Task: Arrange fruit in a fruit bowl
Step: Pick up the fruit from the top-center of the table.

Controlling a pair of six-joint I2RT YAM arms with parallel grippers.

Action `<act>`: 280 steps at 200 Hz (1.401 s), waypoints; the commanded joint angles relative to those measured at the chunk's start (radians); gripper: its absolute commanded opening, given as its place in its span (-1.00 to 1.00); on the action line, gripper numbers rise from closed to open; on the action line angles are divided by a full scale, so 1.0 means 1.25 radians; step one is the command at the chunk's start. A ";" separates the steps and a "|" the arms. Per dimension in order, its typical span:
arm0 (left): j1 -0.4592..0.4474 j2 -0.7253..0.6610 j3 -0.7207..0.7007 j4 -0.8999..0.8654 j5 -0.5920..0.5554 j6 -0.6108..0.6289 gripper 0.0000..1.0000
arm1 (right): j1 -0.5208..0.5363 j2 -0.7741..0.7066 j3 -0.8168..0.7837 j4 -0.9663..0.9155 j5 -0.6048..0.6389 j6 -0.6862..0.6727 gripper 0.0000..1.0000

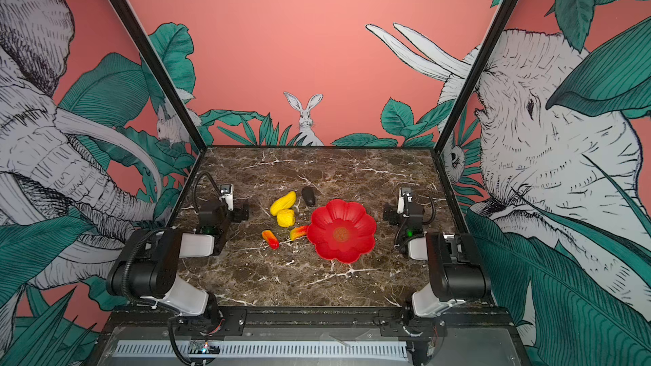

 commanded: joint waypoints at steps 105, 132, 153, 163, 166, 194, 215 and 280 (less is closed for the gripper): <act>-0.001 0.000 0.011 0.017 -0.003 0.009 0.99 | -0.003 0.007 0.016 0.030 -0.011 0.001 0.99; -0.001 -0.001 0.011 0.017 -0.003 0.009 0.99 | -0.004 0.007 0.016 0.031 -0.012 0.001 0.98; -0.001 -0.001 0.011 0.017 -0.003 0.009 1.00 | -0.004 0.007 0.015 0.029 -0.012 0.001 0.99; -0.001 0.000 0.011 0.017 -0.003 0.009 0.99 | -0.004 0.007 0.016 0.030 -0.012 0.001 0.99; -0.002 0.000 0.011 0.017 -0.003 0.009 0.99 | -0.004 0.007 0.015 0.030 -0.012 0.001 0.99; -0.001 0.000 0.011 0.017 -0.003 0.009 1.00 | -0.004 0.007 0.015 0.031 -0.012 0.001 0.99; -0.001 -0.001 0.011 0.017 -0.003 0.009 0.99 | -0.004 0.007 0.015 0.031 -0.012 0.001 0.98; -0.002 -0.123 0.043 -0.144 0.011 0.020 0.99 | 0.002 -0.221 0.011 -0.129 0.025 0.005 0.99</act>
